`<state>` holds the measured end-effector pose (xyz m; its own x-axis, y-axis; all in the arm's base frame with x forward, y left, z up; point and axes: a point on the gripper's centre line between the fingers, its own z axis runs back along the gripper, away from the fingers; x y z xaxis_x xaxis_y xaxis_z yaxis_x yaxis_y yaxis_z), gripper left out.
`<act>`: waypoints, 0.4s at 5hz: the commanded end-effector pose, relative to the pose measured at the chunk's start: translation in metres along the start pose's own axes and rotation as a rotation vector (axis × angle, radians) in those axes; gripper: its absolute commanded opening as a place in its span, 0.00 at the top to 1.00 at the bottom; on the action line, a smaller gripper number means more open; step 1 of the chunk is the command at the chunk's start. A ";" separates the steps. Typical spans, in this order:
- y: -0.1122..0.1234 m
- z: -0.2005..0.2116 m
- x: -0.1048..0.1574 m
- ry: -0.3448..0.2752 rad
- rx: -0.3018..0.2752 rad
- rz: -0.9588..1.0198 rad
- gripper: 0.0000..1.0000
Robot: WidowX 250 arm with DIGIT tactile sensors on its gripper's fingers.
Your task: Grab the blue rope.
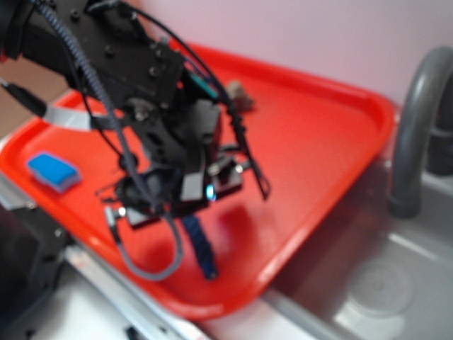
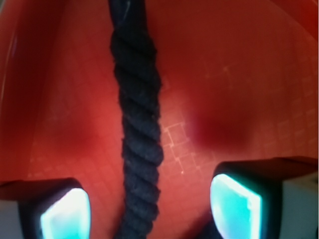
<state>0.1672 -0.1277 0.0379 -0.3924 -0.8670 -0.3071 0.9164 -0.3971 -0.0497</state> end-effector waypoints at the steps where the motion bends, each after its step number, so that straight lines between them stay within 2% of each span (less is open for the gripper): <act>1: -0.026 -0.002 0.002 0.028 0.046 0.014 0.00; 2: -0.017 -0.011 0.004 0.109 0.040 0.050 0.00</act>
<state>0.1567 -0.1282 0.0210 -0.3303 -0.8432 -0.4241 0.9357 -0.3515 -0.0299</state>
